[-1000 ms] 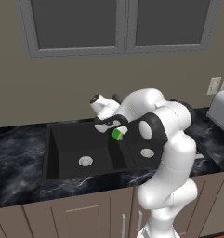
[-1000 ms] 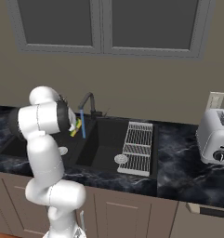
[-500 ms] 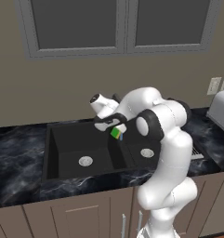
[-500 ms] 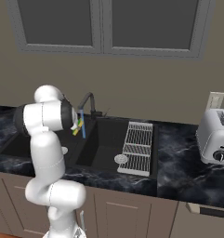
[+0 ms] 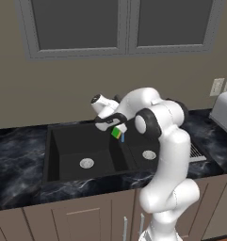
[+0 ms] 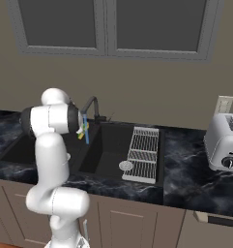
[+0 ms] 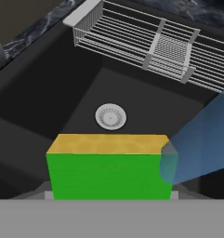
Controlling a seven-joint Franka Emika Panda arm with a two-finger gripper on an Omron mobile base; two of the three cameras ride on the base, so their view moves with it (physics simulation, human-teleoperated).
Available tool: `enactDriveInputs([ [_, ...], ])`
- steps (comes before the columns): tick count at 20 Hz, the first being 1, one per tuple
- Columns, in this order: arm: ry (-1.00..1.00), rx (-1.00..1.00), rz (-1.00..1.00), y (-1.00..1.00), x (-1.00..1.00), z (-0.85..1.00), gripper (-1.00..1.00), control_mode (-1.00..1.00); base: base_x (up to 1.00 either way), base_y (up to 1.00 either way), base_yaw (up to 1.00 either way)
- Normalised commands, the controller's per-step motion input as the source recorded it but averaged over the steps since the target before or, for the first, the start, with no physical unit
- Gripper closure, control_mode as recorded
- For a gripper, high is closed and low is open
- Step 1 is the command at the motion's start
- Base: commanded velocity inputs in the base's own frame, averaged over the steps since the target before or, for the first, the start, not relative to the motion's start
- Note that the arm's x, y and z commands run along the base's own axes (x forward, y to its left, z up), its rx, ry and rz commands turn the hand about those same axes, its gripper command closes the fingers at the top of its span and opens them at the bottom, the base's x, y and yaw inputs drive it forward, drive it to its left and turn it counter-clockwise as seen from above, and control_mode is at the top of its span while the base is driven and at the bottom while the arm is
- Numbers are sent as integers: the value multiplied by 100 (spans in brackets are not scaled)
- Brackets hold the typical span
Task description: Soak the sponge with water for a few seconds and then drop it inside the sink.
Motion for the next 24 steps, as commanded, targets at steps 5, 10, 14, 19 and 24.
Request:
enactDriveInputs([
  [5, 0, 0, 0, 0, 19, -11, 100, -100, 0, 0, 0],
  [10, 0, 0, 0, -5, -1, -6, 100, -100, 0, 0, 0],
  [14, 0, 0, 0, -22, -17, 0, 100, -100, 0, 0, 0],
  [19, 0, 0, 0, -20, -12, 0, 100, -100, 0, 0, 0],
  [24, -2, 2, 0, -1, -44, 0, 100, -100, 0, 0, 0],
])
